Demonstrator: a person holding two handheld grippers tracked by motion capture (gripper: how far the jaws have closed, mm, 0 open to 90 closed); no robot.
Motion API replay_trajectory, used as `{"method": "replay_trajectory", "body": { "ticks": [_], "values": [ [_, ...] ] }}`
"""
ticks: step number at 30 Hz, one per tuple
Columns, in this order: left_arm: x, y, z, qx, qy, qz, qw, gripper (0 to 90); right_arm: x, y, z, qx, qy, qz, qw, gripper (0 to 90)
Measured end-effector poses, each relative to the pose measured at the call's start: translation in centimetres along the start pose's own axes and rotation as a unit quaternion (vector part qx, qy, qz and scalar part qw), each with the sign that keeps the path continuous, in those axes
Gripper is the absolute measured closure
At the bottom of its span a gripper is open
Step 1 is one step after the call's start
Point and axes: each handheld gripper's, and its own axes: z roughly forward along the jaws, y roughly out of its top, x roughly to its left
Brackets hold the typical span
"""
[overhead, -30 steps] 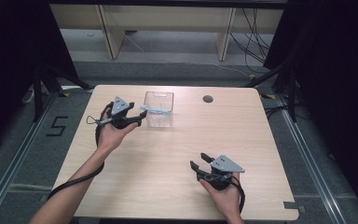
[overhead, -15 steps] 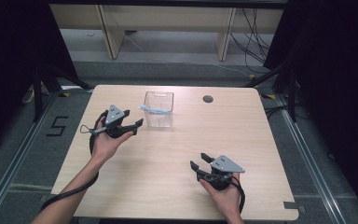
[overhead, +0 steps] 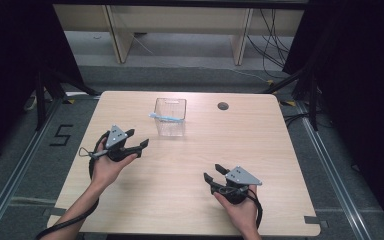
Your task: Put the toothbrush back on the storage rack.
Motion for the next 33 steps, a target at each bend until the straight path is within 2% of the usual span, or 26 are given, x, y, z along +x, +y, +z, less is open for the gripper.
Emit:
{"method": "replay_trajectory", "body": {
  "ticks": [4,5,6,7,8,9,11,12,16,17,18,19,20,21,22,23,24,25,26,28,30,31,33],
  "values": [
    [-0.5,-1.0,-0.4,-0.008,-0.006,-0.012,0.9999,31.1,0.1,0.0,-0.2,0.007,-0.005,0.001,1.0,45.4],
    [-0.6,-1.2,-0.5,-0.008,-0.006,-0.013,0.9999,31.2,-0.1,0.0,-0.1,0.003,-0.011,-0.012,0.9999,45.4],
    [-0.6,-1.3,-0.7,-0.003,-0.003,-0.006,1.0,31.2,0.0,0.0,-0.1,0.005,-0.011,-0.008,0.9999,45.4],
    [-0.7,-1.7,-0.7,-0.006,-0.006,-0.013,0.9999,31.2,0.0,0.0,-0.1,0.004,-0.012,-0.007,0.9999,45.4],
    [-0.8,-1.8,-0.8,-0.005,-0.006,-0.009,0.9999,31.2,0.1,0.0,-0.2,0.011,-0.006,0.001,0.9999,45.3],
    [-0.9,-2.0,-0.9,-0.005,-0.006,-0.008,0.9999,31.2,-0.1,0.0,-0.1,0.004,-0.011,-0.013,0.9998,45.3],
    [-1.2,-2.5,-1.2,-0.005,-0.008,-0.02,0.9998,31.2,-0.1,0.0,-0.1,0.006,-0.011,-0.012,0.9999,45.3],
    [-1.2,-2.7,-1.4,-0.003,-0.007,-0.013,0.9999,31.2,0.0,0.0,-0.1,0.008,-0.01,-0.006,0.9999,45.3],
    [-1.5,-3.7,-1.9,-0.004,-0.007,-0.02,0.9998,31.2,0.1,0.0,-0.1,0.009,-0.005,0.002,0.9999,45.3],
    [-1.6,-4.0,-2.0,-0.006,-0.009,-0.022,0.9997,31.1,0.0,0.0,-0.1,0.006,-0.007,-0.009,0.9999,45.2],
    [-1.8,-4.2,-2.2,-0.007,-0.009,-0.037,0.9992,31.1,0.1,0.0,-0.1,0.009,-0.001,0.0,1.0,45.2],
    [-1.7,-4.4,-2.3,-0.005,-0.007,-0.025,0.9997,31.1,0.1,0.0,-0.1,0.011,0.001,0.003,0.9999,45.2],
    [-1.8,-4.5,-2.4,-0.007,-0.006,-0.026,0.9996,31.1,0.0,0.0,-0.1,0.009,-0.007,-0.009,0.9999,45.2],
    [-1.8,-4.6,-2.6,-0.009,-0.006,-0.027,0.9996,31.1,0.1,0.0,-0.1,0.011,-0.001,0.0,0.9999,45.2],
    [-1.9,-4.8,-2.7,-0.011,-0.006,-0.027,0.9996,30.9,0.1,0.0,0.0,0.011,-0.005,-0.008,0.9999,45.2],
    [-2.0,-5.0,-2.6,-0.022,-0.012,-0.028,0.9993,30.8,0.2,0.0,-0.1,0.012,0.0,0.0,0.9999,45.2],
    [-2.2,-5.2,-2.6,-0.024,-0.011,-0.033,0.9991,30.6,0.2,0.0,-0.1,0.012,0.0,0.0,0.9999,45.2],
    [-2.3,-5.3,-2.7,-0.024,-0.01,-0.043,0.9987,30.2,0.0,-0.1,0.0,0.01,-0.005,-0.011,0.9999,45.2],
    [-2.2,-5.4,-2.7,-0.027,-0.011,-0.032,0.9991,29.5,0.1,0.0,-0.1,0.011,-0.002,-0.006,0.9999,45.2],
    [-2.4,-5.7,-2.7,-0.027,-0.009,-0.039,0.9988,28.6,0.1,-0.1,0.0,0.013,-0.002,-0.005,0.9999,45.1],
    [-2.5,-6.0,-2.6,-0.033,-0.015,-0.034,0.9988,27.8,0.2,-0.1,0.1,0.011,-0.001,-0.004,0.9999,45.1],
    [-2.6,-6.1,-2.7,-0.026,-0.013,-0.037,0.9989,27.6,0.2,-0.1,0.0,0.011,-0.001,-0.004,0.9999,45.0],
    [-2.6,-6.1,-2.6,-0.028,-0.013,-0.035,0.9989,27.3,0.1,-0.1,0.0,0.011,0.0,-0.005,0.9999,45.0]
  ]
}}
